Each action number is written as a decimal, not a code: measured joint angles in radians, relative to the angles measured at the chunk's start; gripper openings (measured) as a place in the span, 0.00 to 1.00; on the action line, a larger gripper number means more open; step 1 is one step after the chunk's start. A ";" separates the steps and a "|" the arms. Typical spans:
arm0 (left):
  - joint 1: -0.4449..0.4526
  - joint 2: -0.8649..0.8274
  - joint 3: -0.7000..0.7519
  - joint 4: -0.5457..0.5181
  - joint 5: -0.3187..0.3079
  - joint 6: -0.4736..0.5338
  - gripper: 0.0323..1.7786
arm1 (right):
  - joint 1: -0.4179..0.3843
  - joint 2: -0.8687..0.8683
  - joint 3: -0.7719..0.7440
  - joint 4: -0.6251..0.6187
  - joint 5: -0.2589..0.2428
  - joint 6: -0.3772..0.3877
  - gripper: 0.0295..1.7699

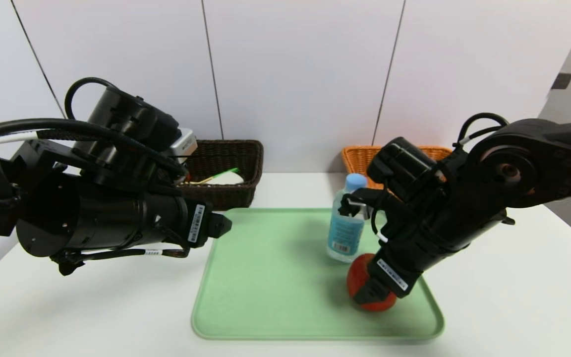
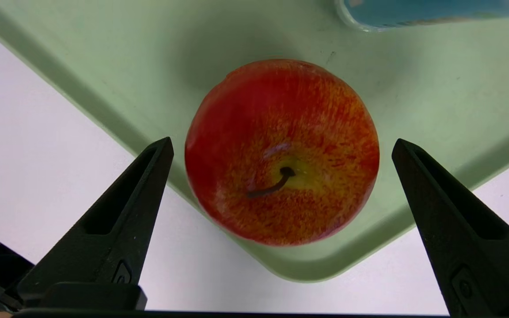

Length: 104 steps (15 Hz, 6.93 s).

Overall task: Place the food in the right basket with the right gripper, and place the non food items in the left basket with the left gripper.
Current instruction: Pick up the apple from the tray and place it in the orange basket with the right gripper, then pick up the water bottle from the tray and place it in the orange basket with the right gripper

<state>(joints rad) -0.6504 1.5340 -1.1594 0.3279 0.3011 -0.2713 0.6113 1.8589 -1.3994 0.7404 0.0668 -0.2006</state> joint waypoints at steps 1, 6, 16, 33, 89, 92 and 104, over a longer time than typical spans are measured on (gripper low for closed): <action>0.000 0.000 0.000 0.000 -0.001 0.000 0.95 | 0.000 0.005 0.000 -0.006 0.000 -0.001 0.97; 0.000 0.002 -0.001 0.000 -0.001 0.000 0.95 | 0.000 0.022 0.007 -0.008 -0.010 -0.002 0.72; 0.000 -0.003 -0.002 0.000 0.000 0.001 0.95 | -0.009 -0.114 0.015 -0.006 -0.001 -0.004 0.69; 0.000 -0.021 -0.008 0.000 -0.002 0.005 0.95 | -0.421 -0.158 -0.140 -0.406 -0.008 0.019 0.68; -0.005 -0.115 0.034 0.001 -0.010 -0.001 0.95 | -0.199 -0.432 0.897 -1.357 0.197 0.068 0.96; -0.005 -0.114 0.036 0.000 -0.009 -0.001 0.95 | -0.189 -0.347 0.915 -1.491 0.196 0.064 0.96; -0.005 -0.111 0.049 0.000 -0.009 -0.001 0.95 | -0.178 -0.045 0.920 -1.878 0.183 0.000 0.96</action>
<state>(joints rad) -0.6551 1.4230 -1.1106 0.3281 0.2923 -0.2728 0.4334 1.8140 -0.4796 -1.1377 0.2496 -0.2004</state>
